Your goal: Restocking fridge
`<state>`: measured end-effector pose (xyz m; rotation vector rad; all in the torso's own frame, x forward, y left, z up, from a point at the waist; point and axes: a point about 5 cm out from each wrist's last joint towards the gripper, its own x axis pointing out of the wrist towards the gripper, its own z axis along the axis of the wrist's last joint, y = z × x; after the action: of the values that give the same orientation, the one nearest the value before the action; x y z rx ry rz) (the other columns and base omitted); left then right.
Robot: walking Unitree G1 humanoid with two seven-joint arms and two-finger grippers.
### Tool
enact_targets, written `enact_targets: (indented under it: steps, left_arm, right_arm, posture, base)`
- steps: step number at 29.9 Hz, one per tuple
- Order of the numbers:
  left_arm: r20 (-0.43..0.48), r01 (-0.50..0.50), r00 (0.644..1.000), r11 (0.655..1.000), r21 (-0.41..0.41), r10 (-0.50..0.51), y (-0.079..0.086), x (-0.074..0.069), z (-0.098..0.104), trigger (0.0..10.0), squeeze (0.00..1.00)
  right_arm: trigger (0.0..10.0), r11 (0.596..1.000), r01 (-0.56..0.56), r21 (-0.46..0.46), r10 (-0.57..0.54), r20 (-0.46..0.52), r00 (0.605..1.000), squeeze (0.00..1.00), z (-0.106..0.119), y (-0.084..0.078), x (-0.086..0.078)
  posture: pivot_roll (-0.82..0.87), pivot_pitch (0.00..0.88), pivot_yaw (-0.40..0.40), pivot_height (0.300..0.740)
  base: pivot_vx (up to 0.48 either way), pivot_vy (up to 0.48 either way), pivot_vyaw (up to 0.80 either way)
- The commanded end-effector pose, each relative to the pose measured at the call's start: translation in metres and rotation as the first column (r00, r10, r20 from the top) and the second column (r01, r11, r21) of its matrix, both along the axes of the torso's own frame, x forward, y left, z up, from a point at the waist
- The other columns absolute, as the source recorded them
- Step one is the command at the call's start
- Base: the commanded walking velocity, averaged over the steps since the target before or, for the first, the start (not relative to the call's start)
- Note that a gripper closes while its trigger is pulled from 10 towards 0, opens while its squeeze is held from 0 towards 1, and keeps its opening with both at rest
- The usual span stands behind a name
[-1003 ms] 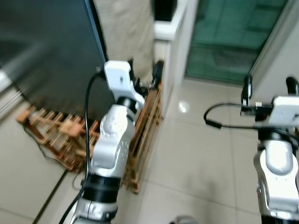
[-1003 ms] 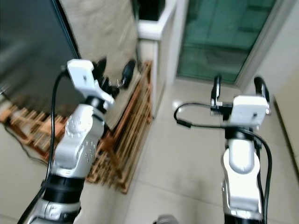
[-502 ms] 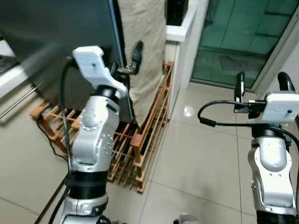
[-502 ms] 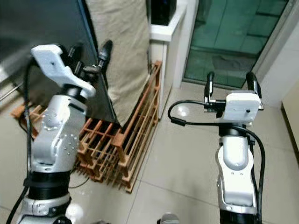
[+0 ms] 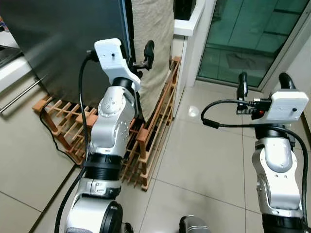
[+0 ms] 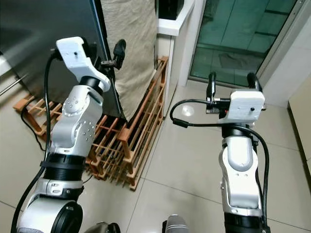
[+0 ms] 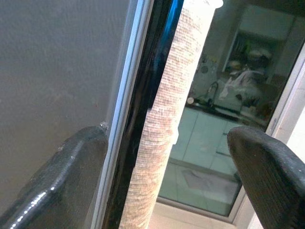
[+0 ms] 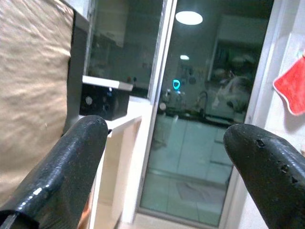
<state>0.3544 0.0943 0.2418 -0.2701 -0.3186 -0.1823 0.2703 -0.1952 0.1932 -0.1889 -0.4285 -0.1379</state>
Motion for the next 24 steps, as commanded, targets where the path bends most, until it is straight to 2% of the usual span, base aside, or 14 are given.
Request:
enact_targets:
  steps: [1, 11, 24]
  left_arm:
    - [0.009, -0.008, 1.0, 1.0, -0.003, 0.008, 0.0, 0.003, 0.004, 10.0, 0.0]
    - [0.022, 0.029, 0.999, 1.0, -0.01, -0.029, -0.007, 0.007, 0.006, 10.0, 0.0]
    - [-0.006, 0.069, 0.998, 0.998, 0.011, -0.069, -0.021, 0.016, -0.002, 10.0, 0.0]
  right_arm:
    - [10.0, 1.0, 0.003, 0.007, -0.003, 0.001, 1.0, 0.0, 0.002, 0.0, -0.004]
    - [10.0, 1.0, 0.015, 0.008, -0.015, -0.024, 1.0, 0.0, -0.003, -0.002, -0.012]
    - [10.0, 0.999, 0.031, 0.017, -0.03, -0.049, 0.998, 0.0, -0.008, 0.0, -0.023]
  posture:
    - [-0.23, 0.16, 0.042, 0.723]
    - [-0.24, 0.174, 0.047, 0.723]
    - [-0.25, 0.205, 0.064, 0.723]
  base:
    - [0.0, 0.0, 0.0]
    - [0.0, 0.0, 0.0]
    - [0.0, 0.0, 0.0]
